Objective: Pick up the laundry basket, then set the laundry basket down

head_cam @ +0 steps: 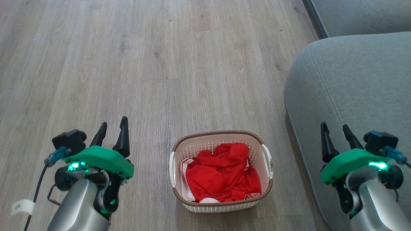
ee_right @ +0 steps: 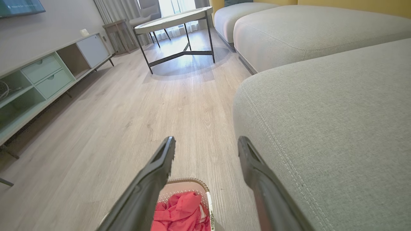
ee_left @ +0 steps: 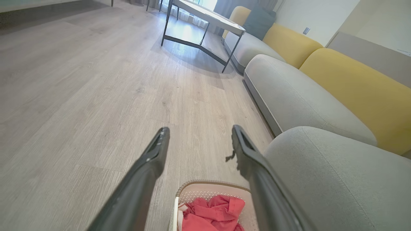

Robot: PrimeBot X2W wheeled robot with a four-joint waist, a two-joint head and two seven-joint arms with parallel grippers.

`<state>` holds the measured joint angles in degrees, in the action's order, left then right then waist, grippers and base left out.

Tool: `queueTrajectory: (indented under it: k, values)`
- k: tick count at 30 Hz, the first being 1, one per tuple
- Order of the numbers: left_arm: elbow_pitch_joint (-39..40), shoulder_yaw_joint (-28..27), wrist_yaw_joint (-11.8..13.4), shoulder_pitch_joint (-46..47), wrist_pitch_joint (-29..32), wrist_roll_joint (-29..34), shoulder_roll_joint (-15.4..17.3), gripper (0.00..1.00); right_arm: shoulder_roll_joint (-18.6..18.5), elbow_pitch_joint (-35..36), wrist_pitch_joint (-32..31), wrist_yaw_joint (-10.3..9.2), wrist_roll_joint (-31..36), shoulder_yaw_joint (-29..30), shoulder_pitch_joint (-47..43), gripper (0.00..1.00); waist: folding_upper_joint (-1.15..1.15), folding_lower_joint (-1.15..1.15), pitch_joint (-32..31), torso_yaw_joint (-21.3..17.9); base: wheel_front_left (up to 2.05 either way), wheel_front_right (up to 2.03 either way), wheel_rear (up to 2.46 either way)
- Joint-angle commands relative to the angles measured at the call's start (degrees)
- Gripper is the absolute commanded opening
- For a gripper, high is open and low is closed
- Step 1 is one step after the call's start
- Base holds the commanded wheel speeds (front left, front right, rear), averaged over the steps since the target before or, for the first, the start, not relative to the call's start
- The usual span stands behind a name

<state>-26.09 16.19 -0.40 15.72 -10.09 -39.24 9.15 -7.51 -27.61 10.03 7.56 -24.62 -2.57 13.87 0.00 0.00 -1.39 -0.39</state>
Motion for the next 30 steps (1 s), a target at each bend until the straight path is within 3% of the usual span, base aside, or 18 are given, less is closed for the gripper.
queueTrajectory:
  k: [1,24,30]
  values:
    - [1.2,-1.1,0.5,4.0,-1.0,1.6,2.0,1.00,-1.2,1.2,1.0,-0.06,1.7,-1.4,3.8,1.00,0.00,0.00,0.0,0.0,0.00,0.00,0.00]
    - [-2.0,3.1,2.4,8.2,-4.9,12.6,3.7,1.00,-3.0,-2.4,4.9,-0.08,12.8,-5.7,7.3,1.00,0.00,0.00,-0.3,0.0,0.00,0.00,0.00]
    - [-2.2,3.2,2.6,8.2,-4.9,12.3,3.8,1.00,-2.8,-2.3,4.9,-0.08,11.5,-6.1,7.4,1.00,0.00,0.00,-0.3,-0.2,0.00,0.00,0.00]
